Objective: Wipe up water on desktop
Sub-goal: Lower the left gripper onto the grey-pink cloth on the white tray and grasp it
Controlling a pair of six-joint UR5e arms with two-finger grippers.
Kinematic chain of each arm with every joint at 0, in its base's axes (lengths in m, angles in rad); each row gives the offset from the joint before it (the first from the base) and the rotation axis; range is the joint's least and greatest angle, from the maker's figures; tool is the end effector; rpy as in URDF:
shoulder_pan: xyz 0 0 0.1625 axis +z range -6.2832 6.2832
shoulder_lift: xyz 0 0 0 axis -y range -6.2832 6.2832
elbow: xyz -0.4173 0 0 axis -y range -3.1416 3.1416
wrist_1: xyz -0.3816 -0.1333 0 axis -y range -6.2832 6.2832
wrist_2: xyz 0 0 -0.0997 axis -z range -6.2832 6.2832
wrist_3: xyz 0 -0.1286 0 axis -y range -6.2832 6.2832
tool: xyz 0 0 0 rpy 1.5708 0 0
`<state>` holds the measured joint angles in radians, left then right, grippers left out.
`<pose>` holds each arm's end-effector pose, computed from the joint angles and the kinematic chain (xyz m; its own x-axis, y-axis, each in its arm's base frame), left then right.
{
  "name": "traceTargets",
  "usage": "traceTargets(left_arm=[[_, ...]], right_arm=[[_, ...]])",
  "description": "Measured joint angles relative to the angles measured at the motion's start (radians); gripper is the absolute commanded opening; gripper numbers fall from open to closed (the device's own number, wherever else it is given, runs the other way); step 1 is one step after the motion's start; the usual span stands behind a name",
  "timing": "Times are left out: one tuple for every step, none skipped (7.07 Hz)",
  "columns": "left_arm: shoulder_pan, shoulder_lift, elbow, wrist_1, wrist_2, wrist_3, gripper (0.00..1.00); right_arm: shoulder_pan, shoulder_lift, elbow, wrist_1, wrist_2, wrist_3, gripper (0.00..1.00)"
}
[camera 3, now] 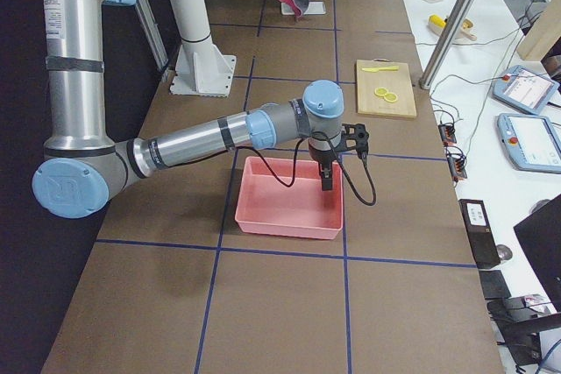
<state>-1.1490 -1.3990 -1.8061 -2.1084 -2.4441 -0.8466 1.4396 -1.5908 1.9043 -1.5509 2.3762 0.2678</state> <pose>0.1478 -0.4142 0.5612 0.5236 -0.1274 -0.8424 0.0823 0.9917 -0.0988 -0.0223 -0.4792 0.5136 0.6653 -0.0651 0.7437 -0.0544 0.9893 0.1353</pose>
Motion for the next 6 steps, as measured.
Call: traceTargets(left_arm=[[0.003, 0.0, 0.0, 0.0, -0.001, 0.0, 0.41], [0.004, 0.0, 0.0, -0.001, -0.001, 0.0, 0.33], [0.003, 0.001, 0.0, -0.001, -0.001, 0.0, 0.27], [0.003, 0.004, -0.001, -0.001, -0.001, 0.001, 0.26], [0.001, 0.007, -0.004, -0.001, -0.001, 0.002, 0.22], [-0.001, 0.012, -0.008, -0.001, -0.001, 0.002, 0.21]], right_arm=[[-0.001, 0.0, 0.0, 0.0, 0.0, 0.0, 1.0], [-0.001, 0.0, 0.0, 0.0, 0.0, 0.001, 1.0], [-0.001, 0.0, 0.001, 0.0, 0.0, 0.001, 1.0], [-0.001, 0.0, 0.001, 0.0, 0.0, 0.001, 1.0], [-0.001, 0.0, 0.002, 0.0, 0.0, 0.001, 1.0], [-0.001, 0.0, 0.002, 0.0, 0.0, 0.001, 1.0]])
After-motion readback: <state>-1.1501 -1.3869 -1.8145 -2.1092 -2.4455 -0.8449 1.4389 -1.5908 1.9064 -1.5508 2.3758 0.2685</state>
